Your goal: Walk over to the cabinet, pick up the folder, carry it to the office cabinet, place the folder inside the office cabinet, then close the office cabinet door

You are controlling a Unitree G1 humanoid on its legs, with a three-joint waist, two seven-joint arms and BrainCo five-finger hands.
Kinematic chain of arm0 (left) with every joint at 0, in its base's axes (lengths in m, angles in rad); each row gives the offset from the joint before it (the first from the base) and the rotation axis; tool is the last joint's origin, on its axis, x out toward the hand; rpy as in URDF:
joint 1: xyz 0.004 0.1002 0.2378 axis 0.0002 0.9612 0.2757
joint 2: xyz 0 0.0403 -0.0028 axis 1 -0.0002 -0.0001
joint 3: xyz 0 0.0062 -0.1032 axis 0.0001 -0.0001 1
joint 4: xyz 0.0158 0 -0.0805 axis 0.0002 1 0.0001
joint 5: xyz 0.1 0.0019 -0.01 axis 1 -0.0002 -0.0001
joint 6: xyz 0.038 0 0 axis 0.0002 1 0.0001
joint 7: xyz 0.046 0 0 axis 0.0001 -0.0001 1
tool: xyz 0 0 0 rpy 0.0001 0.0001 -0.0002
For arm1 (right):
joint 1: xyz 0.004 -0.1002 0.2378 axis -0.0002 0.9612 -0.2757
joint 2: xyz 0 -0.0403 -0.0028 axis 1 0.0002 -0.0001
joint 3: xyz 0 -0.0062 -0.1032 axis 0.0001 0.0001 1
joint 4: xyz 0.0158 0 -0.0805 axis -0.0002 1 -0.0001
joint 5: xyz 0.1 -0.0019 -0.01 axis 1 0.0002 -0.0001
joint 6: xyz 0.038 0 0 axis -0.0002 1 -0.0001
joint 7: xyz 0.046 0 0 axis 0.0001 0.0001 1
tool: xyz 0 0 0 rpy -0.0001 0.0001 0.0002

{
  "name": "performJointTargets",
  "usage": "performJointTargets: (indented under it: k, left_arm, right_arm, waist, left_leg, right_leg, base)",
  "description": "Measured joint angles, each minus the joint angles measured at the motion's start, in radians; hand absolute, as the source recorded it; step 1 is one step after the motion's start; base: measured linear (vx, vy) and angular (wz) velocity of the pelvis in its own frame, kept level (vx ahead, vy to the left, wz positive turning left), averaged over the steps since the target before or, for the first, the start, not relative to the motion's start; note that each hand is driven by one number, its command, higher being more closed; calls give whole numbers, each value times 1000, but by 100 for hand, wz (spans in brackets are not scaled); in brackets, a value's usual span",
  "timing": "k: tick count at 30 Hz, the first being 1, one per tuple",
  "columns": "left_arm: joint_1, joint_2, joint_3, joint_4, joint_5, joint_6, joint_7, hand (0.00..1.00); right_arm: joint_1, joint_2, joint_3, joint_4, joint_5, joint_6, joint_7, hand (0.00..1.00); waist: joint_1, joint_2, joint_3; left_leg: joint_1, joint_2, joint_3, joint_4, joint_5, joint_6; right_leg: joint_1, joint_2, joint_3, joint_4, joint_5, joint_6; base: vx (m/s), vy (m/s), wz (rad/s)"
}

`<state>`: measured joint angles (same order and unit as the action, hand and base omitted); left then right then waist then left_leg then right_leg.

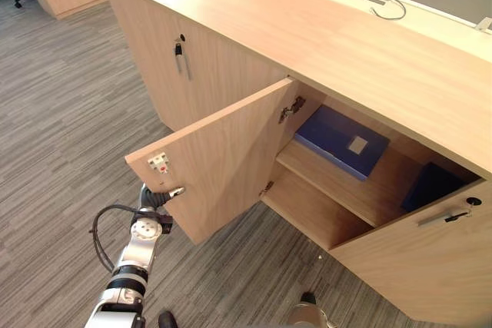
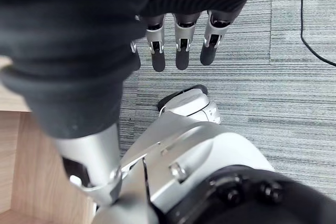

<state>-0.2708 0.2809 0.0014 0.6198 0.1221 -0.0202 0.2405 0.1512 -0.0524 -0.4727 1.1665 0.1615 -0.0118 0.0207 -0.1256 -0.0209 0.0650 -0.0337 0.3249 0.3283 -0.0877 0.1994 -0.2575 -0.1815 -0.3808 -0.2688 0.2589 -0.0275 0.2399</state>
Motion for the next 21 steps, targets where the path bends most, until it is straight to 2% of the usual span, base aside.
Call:
performJointTargets:
  k: [3, 5, 7, 8, 10, 11, 12, 16, 18, 21]
  left_arm:
    - [71, 8, -88, -119, 0, 13, 6, 0]
    - [154, 9, -171, -222, -66, 8, -24, 0]
    - [243, 11, -260, -289, -191, -37, -78, 0]
    - [293, 13, -336, -314, -304, -65, -131, 0]
    - [360, 22, -476, -338, -434, -103, -205, 0]
    - [364, 39, -568, -338, -456, -104, -251, 0]
    - [363, 43, -607, -338, -468, -102, -277, 0]
    - [308, 27, -797, -326, -542, -63, -494, 0]
    - [303, 2, -834, -326, -559, -37, -530, 0]
    - [302, 1, -840, -321, -591, -25, -544, 0]
  right_arm:
    - [2, 1, -7, 18, -6, 1, -1, 0]
    - [10, 0, -7, 19, -9, 1, -3, 0]
    - [13, -2, -7, 26, -20, 2, -4, 0]
    - [17, -5, -6, 27, -28, 5, -4, 0]
    - [15, -6, -4, 28, -28, 8, -4, 0]
    - [9, -10, 8, 38, -28, 7, -3, 0]
    - [1, -14, 24, 47, -27, 7, -3, 0]
    - [-42, -23, 111, 45, -30, 5, -1, 0]
    - [-52, -24, 121, 45, -51, 5, 0, 0]
    - [-63, -37, 136, 46, -88, 7, 7, 0]
  waist:
    - [17, -3, -2]
    - [37, -6, -6]
    - [52, -9, -17]
    - [62, -8, -25]
    - [68, -9, -45]
    - [64, -11, -63]
    - [59, -12, -75]
    - [7, -13, -77]
    - [-7, -12, -75]
    - [-11, -8, -70]
  left_leg:
    - [0, 13, -11, -1, 0, -1]
    - [-2, 13, -12, -4, 0, -1]
    - [-3, 13, -13, -5, 0, -2]
    - [-4, 13, -13, -5, -4, -6]
    - [-8, 14, -13, -6, -6, -9]
    - [-15, 15, -11, -5, -4, -9]
    - [-19, 15, -7, -5, -3, -9]
    - [-1, 16, 15, -5, 4, -1]
    - [-1, 16, 26, -5, 0, -5]
    - [-1, 16, 38, -5, -2, -7]
  right_leg:
    - [15, 12, 0, -2, 0, 0]
    - [20, 13, 0, -9, 0, 0]
    - [21, 14, 0, -16, -1, 1]
    - [20, 16, 0, -24, -1, 1]
    - [14, 17, 1, -30, -1, 2]
    - [1, 18, 6, -30, 1, 3]
    - [-9, 20, 12, -30, 5, 7]
    - [-9, 29, 40, -56, 26, 1]
    - [-12, 33, 50, -70, 37, 1]
    - [-17, 35, 56, -81, 42, -3]
  base:
    - [-5, -18, 10]
    - [-24, -14, 5]
    - [-19, -5, 1]
    - [-38, -9, 1]
    - [-51, -13, -2]
    - [-48, -17, -10]
    - [-16, -14, -22]
    - [-17, -20, -19]
    - [-7, -13, -17]
    - [4, -14, -10]
